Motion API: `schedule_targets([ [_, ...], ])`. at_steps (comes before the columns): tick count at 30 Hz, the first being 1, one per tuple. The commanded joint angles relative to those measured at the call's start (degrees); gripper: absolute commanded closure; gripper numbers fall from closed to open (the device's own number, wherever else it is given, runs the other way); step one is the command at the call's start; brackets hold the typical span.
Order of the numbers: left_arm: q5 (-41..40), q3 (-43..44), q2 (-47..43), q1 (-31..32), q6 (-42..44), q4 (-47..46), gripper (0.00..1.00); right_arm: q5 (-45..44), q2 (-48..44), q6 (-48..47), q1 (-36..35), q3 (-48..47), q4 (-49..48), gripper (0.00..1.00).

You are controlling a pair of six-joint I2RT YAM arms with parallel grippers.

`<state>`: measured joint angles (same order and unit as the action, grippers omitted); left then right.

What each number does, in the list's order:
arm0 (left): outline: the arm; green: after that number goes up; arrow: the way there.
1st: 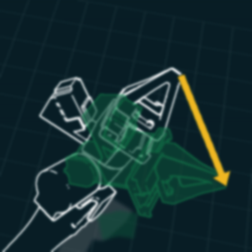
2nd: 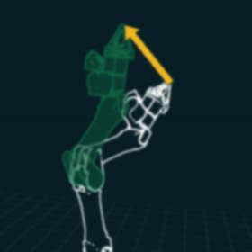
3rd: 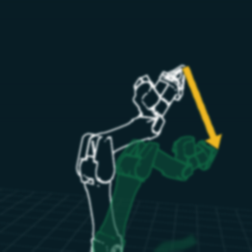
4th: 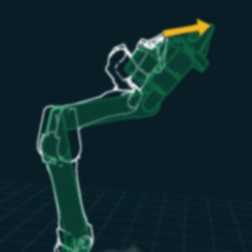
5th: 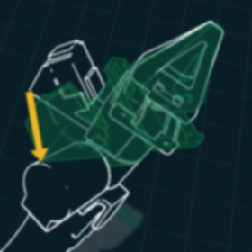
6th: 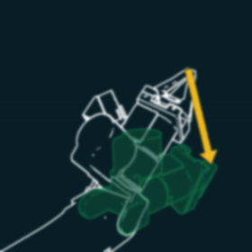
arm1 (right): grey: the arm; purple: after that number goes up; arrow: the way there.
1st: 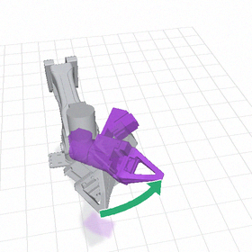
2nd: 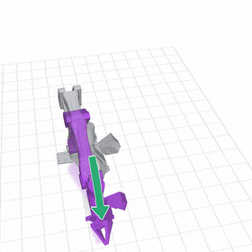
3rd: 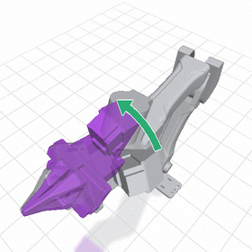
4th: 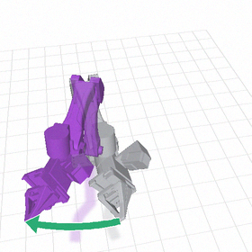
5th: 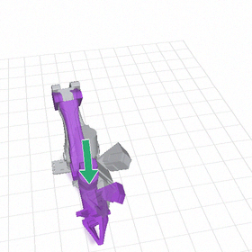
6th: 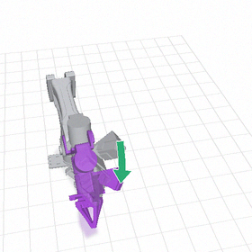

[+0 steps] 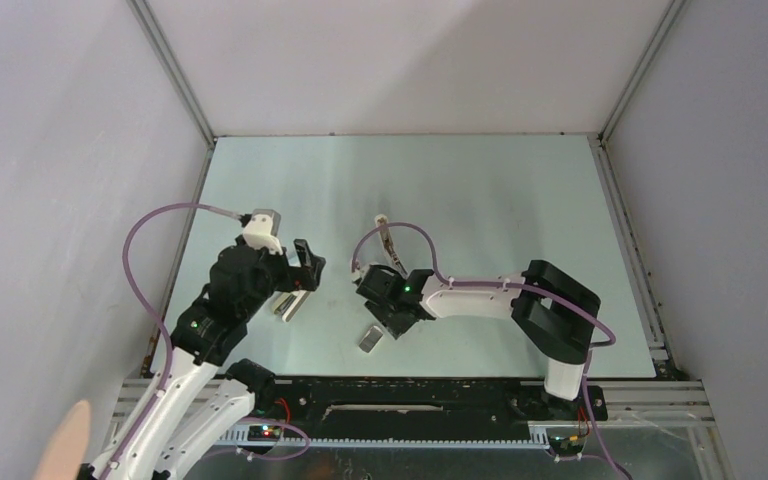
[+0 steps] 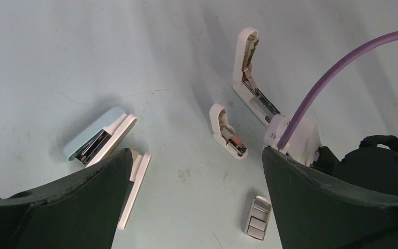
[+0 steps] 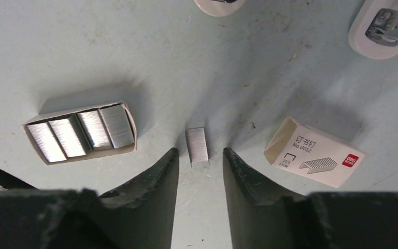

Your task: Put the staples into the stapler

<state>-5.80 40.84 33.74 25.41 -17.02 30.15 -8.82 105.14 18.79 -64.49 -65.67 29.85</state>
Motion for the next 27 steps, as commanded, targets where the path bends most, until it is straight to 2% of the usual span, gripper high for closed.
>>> schedule_targets([
  [1,2.7,0.68,1.9,-0.36,-0.3,-1.04,0.02,0.64,0.92,-0.69,0.47,-2.27,0.69,0.64],
  [6,4.62,0.78,3.26,-0.15,-1.18,-1.5,0.03,0.88,0.42,-0.71,1.03,-1.92,0.1,0.8],
  [13,6.64,-1.03,2.55,3.52,-4.91,-6.72,0.03,5.05,-8.45,1.49,3.94,4.36,-6.01,0.83],
  [15,6.01,-2.08,2.08,6.55,-5.65,-9.59,0.03,7.34,-12.73,2.72,5.87,7.22,-8.77,0.84],
  [19,-0.38,-5.31,1.43,15.74,-4.84,-17.84,0.04,13.65,-22.83,5.72,10.59,13.55,-15.38,0.84],
  [27,-7.31,-13.42,2.59,29.59,4.89,-43.42,0.05,30.67,-41.02,14.11,23.53,26.39,-27.81,0.84],
])
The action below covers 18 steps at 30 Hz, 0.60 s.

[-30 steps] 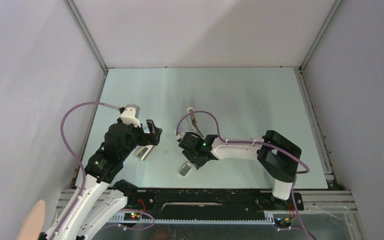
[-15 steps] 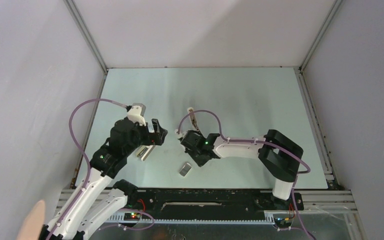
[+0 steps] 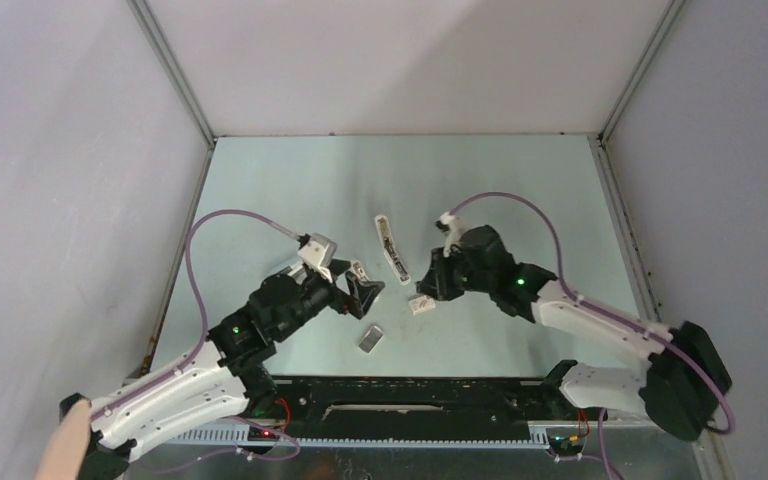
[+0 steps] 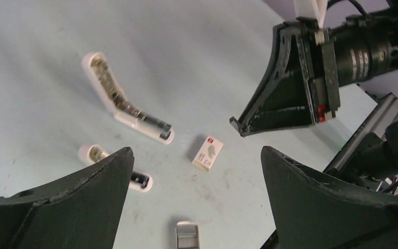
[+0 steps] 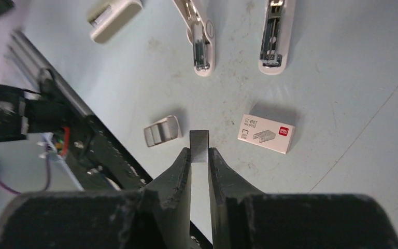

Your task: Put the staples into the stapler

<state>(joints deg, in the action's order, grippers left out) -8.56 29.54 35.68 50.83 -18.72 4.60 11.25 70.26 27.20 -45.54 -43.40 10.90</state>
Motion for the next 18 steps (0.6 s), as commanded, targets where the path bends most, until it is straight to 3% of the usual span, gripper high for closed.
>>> schedule_targets([
  [1,-4.04,-3.05,1.01,5.31,8.56,-21.2,0.05,12.22,-7.85,6.62,6.03,5.15,-9.86,0.84],
  [13,3.04,-14.33,10.25,15.05,34.62,-56.3,0.02,29.08,-18.04,16.79,15.46,12.1,-21.16,0.83],
  [18,6.13,-15.55,14.58,17.2,41.7,-63.84,0.04,34.15,-18.71,19.15,15.67,12.11,-23.52,0.83],
])
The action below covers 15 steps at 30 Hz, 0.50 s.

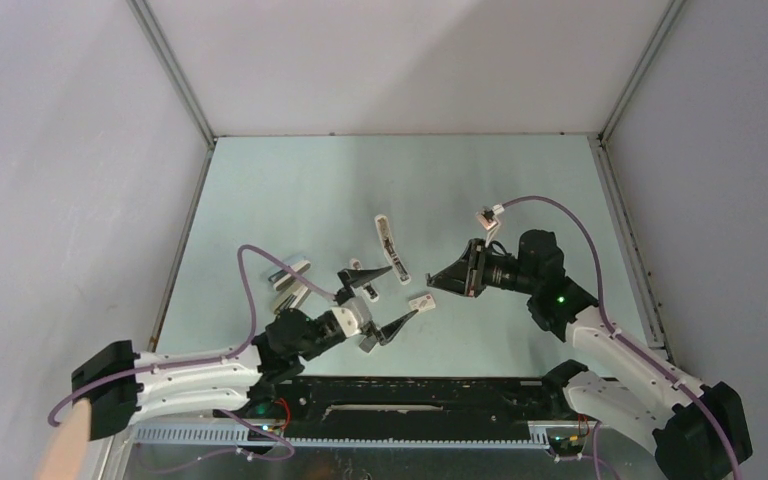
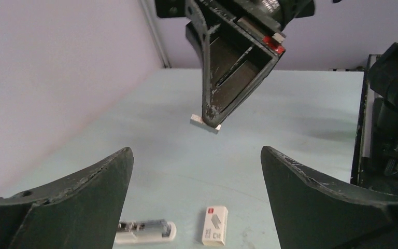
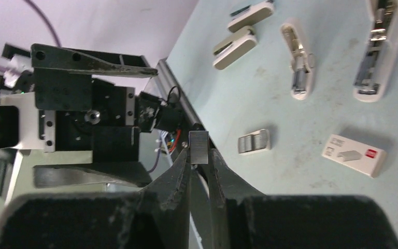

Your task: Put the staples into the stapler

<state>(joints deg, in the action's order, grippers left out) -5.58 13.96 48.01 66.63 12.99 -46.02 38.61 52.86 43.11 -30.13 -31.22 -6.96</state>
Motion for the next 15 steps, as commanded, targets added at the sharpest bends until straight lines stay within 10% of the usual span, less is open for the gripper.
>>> schedule_targets([
  [1,3.73,0.12,2.99,1.74,10.71,-14.38,0.06,7.47,-1.35,3.59,0.3,-0.07,-5.98,0.83],
  [15,10.6,2.57,8.69,2.96,12.28,-16.35,0.29,12.28,-0.48,4.95,-1.76,-0.07,-8.64,0.83],
])
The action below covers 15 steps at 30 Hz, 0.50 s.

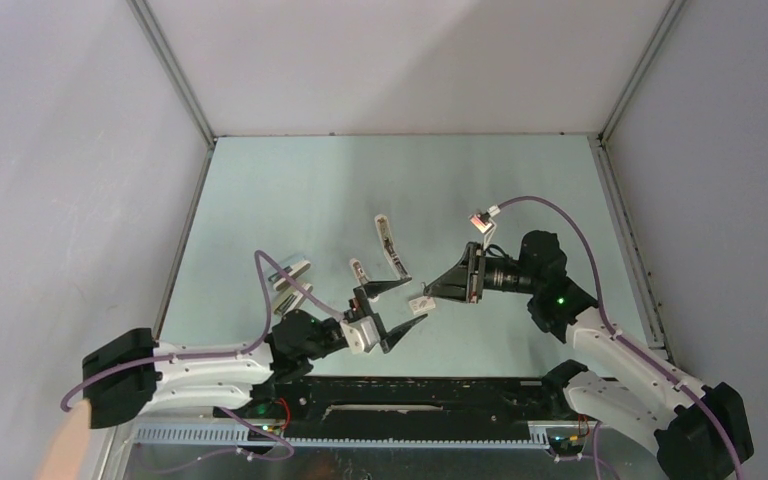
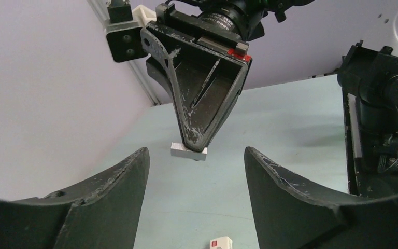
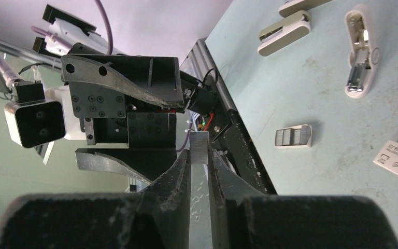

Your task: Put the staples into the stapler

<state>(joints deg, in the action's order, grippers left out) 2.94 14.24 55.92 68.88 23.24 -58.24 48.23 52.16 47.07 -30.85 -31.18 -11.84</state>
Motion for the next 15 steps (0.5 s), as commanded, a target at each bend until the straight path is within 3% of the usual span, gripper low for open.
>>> schedule_targets([
  [1,2.07,2.4,1.03,0.73,2.04,-4.46,0.3,2.86,0.51,1.13,-1.29,-0.11,-4.14,0.83],
  [15,1.78,3.05,2.18,0.99,2.41,-3.91,0.53,3.97,0.4,1.21,-2.42,-0.11,-4.6,0.83],
])
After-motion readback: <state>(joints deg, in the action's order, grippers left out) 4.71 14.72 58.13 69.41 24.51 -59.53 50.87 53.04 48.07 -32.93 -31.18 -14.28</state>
